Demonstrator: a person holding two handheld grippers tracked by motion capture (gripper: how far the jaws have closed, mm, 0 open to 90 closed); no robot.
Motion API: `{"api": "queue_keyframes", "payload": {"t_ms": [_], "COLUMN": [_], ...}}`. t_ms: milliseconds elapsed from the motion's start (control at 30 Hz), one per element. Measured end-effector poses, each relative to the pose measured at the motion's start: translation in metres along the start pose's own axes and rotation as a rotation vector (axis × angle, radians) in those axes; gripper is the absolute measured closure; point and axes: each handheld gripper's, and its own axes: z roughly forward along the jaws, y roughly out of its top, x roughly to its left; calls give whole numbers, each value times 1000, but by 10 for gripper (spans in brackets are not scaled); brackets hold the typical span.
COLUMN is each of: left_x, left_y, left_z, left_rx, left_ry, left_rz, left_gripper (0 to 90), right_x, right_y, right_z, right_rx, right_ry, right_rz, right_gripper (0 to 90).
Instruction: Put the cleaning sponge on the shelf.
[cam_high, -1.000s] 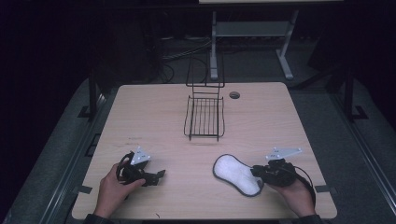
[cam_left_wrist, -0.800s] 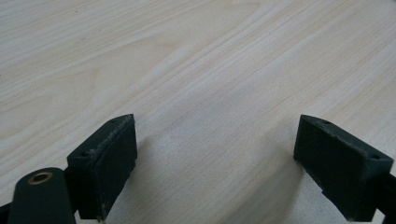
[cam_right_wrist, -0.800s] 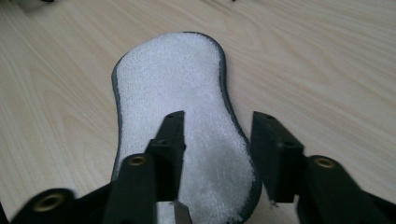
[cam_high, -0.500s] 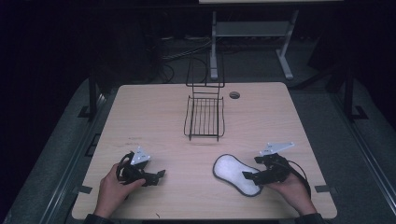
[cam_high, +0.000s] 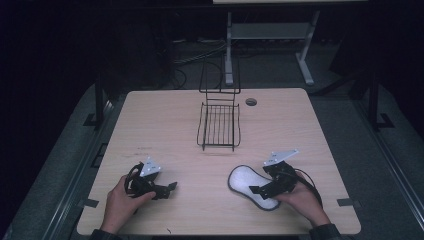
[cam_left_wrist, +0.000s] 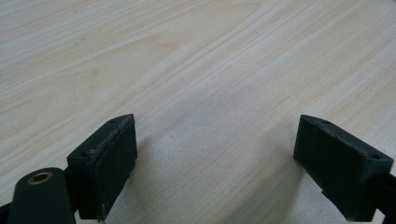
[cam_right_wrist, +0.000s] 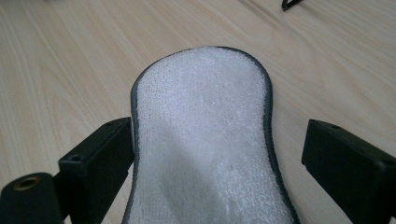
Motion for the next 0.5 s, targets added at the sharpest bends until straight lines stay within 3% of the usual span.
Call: {"api": "queue_keyframes", "payload": {"t_ms": [500], "left_x": [0], "left_y": [0], "left_z": [0], "left_rx": [0], "left_ry": [0], "left_rz": [0], "left_gripper": [126], "right_x": [5], "right_y": [-2], "right_z": [21], "right_rx": [74], "right_ry": [-35], "right_rz": [-38], "right_gripper": [77]}}
